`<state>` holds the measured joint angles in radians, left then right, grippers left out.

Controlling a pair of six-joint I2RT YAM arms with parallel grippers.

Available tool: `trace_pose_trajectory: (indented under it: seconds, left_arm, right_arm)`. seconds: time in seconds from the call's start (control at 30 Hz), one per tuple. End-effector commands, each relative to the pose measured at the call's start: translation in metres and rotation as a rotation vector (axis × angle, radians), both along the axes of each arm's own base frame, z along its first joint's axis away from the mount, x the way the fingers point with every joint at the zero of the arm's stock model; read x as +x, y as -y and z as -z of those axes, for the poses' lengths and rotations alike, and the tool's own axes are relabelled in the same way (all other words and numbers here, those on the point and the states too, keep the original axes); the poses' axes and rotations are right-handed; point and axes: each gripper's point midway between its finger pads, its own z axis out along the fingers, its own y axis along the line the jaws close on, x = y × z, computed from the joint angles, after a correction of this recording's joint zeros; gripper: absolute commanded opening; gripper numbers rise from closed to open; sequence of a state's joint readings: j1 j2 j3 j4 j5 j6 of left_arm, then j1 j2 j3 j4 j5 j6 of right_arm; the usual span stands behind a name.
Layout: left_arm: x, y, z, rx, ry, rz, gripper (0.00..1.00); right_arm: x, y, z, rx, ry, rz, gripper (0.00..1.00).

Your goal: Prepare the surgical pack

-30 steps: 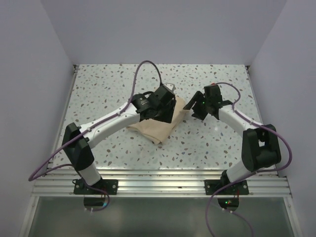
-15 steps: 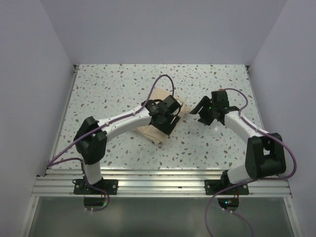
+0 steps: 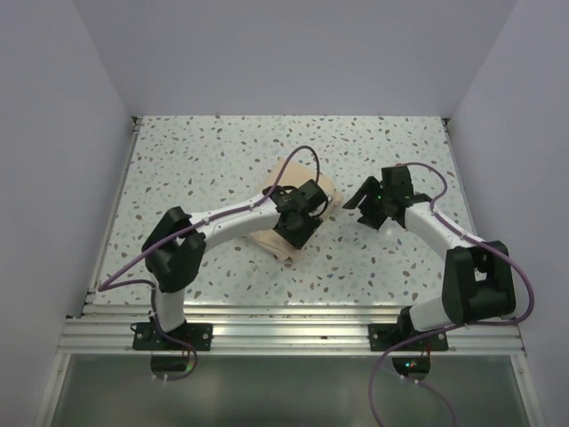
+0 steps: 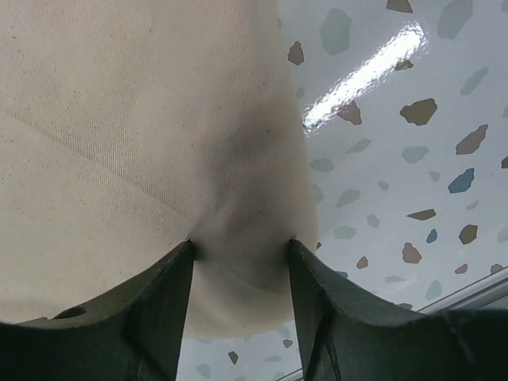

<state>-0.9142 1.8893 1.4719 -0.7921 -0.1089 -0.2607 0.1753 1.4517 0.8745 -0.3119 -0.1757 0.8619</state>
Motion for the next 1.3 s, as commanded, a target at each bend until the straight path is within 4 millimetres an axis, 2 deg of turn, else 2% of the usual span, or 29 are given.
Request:
trace_pose_trajectory:
  seconds: [0.0, 0.1, 0.43, 0.47, 0.5, 0.57, 0.6, 0.67, 0.77, 0.93, 1.0, 1.07, 1.13, 1.2, 1.27]
  left_arm:
    - [-0.010, 0.004, 0.015, 0.021, -0.023, 0.059, 0.53]
    - [-0.016, 0.003, 0.024, 0.051, -0.037, 0.070, 0.41]
    - [-0.029, -0.007, 0.053, 0.165, -0.050, 0.095, 0.40]
    - [-0.029, -0.009, 0.055, 0.175, -0.052, 0.094, 0.37]
    - [-0.027, -0.011, 0.056, 0.188, -0.042, 0.090, 0.28]
    - [-0.027, -0.013, 0.058, 0.201, -0.041, 0.088, 0.20]
    - [-0.027, -0.014, 0.062, 0.213, -0.048, 0.092, 0.10]
    - [-0.028, -0.014, 0.067, 0.223, -0.058, 0.093, 0.00]
    - [-0.028, -0.011, 0.069, 0.213, -0.061, 0.095, 0.00]
    - [-0.019, 0.003, 0.051, 0.158, -0.028, 0.094, 0.00]
    - [-0.014, 0.013, 0.032, 0.103, -0.015, 0.087, 0.00]
    - [-0.008, 0.020, 0.014, 0.051, -0.011, 0.064, 0.00]
    - [-0.001, 0.036, -0.010, -0.032, 0.000, 0.062, 0.00]
    - [0.004, 0.048, -0.031, -0.086, 0.007, 0.069, 0.00]
    - [0.005, 0.048, -0.036, -0.074, -0.005, 0.068, 0.00]
  right_arm:
    - [-0.002, 0.001, -0.007, 0.003, 0.026, -0.011, 0.65]
    - [-0.002, 0.002, -0.006, 0.004, 0.026, -0.011, 0.65]
    - [-0.004, 0.003, -0.004, 0.007, 0.021, -0.011, 0.65]
    - [-0.004, 0.003, -0.004, 0.009, 0.024, -0.008, 0.65]
    - [-0.004, 0.003, -0.004, 0.008, 0.021, -0.008, 0.65]
    - [-0.004, 0.003, -0.004, 0.010, 0.022, -0.007, 0.65]
    - [-0.004, 0.004, -0.003, 0.009, 0.021, -0.008, 0.65]
    - [-0.005, 0.004, -0.003, 0.012, 0.020, -0.008, 0.65]
    - [-0.005, 0.004, -0.002, 0.013, 0.019, -0.008, 0.65]
    - [-0.012, 0.002, 0.003, 0.033, 0.000, -0.008, 0.64]
    - [-0.013, -0.001, 0.003, 0.055, 0.005, -0.008, 0.60]
    - [-0.022, -0.004, 0.007, 0.079, -0.006, -0.011, 0.54]
    - [-0.024, -0.008, 0.012, 0.114, 0.005, -0.010, 0.44]
    - [-0.020, -0.015, 0.009, 0.156, 0.035, -0.026, 0.38]
    - [-0.018, -0.018, 0.009, 0.171, 0.053, -0.036, 0.35]
